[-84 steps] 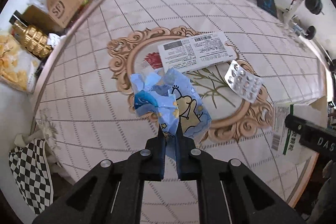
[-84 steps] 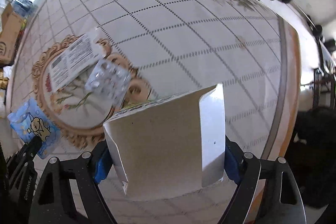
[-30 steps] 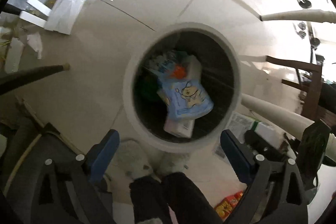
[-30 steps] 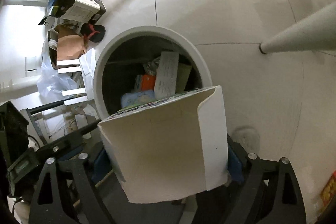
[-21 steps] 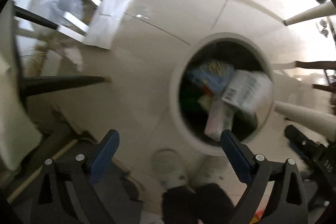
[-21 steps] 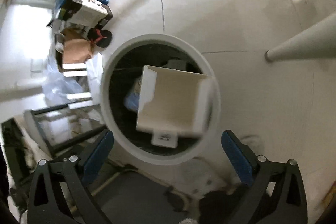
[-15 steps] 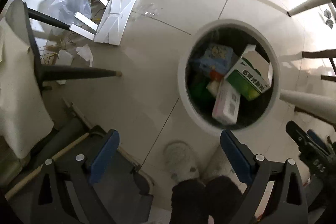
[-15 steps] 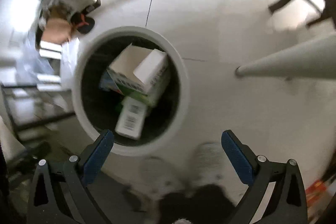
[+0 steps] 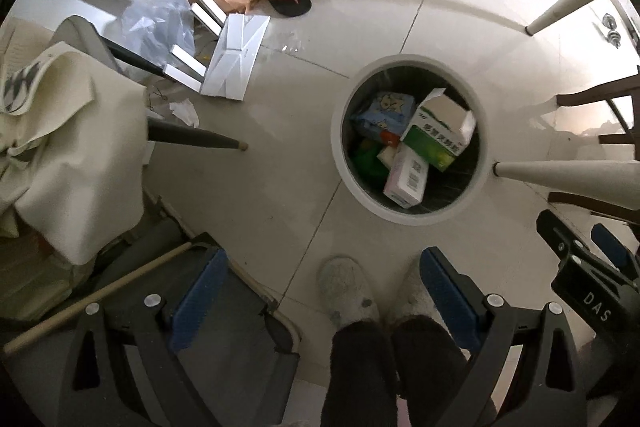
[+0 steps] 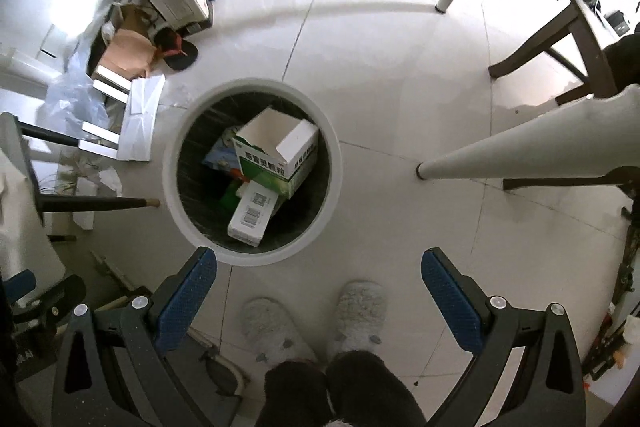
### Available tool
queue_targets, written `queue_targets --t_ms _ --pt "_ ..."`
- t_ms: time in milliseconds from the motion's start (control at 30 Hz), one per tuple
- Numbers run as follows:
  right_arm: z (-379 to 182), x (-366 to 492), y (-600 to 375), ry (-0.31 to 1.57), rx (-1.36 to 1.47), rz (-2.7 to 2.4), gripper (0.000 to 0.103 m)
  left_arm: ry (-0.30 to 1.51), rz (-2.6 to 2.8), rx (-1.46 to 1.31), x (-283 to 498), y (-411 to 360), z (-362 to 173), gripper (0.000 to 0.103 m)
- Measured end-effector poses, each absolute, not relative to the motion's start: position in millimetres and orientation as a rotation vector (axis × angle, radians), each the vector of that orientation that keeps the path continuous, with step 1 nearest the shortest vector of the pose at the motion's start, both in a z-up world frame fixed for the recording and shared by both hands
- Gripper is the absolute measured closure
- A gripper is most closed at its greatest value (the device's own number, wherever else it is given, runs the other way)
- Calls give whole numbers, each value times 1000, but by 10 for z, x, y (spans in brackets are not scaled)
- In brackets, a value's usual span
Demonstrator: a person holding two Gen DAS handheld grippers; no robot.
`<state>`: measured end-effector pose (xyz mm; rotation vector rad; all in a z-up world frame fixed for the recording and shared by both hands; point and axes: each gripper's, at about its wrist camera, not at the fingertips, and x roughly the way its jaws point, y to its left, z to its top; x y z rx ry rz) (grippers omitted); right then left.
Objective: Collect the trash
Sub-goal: 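Raise both tools from the bin back toward the table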
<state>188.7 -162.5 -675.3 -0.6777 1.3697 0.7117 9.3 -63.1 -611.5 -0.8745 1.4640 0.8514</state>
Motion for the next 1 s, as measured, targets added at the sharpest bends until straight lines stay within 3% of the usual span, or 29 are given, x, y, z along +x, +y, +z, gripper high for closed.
queue_targets --t_ms 333,767,1000 --pt "-5596 1765 -1857 1370 -658 771 0 1415 865 -883 -13 -768 -5060 5" --pt "-3695 1549 -2051 1345 -621 824 0 1388 898 -783 -120 -872 -3495 5" --pt "-2772 1645 -1885 1350 -515 844 0 1269 924 -739 17 -681 -2778 5"
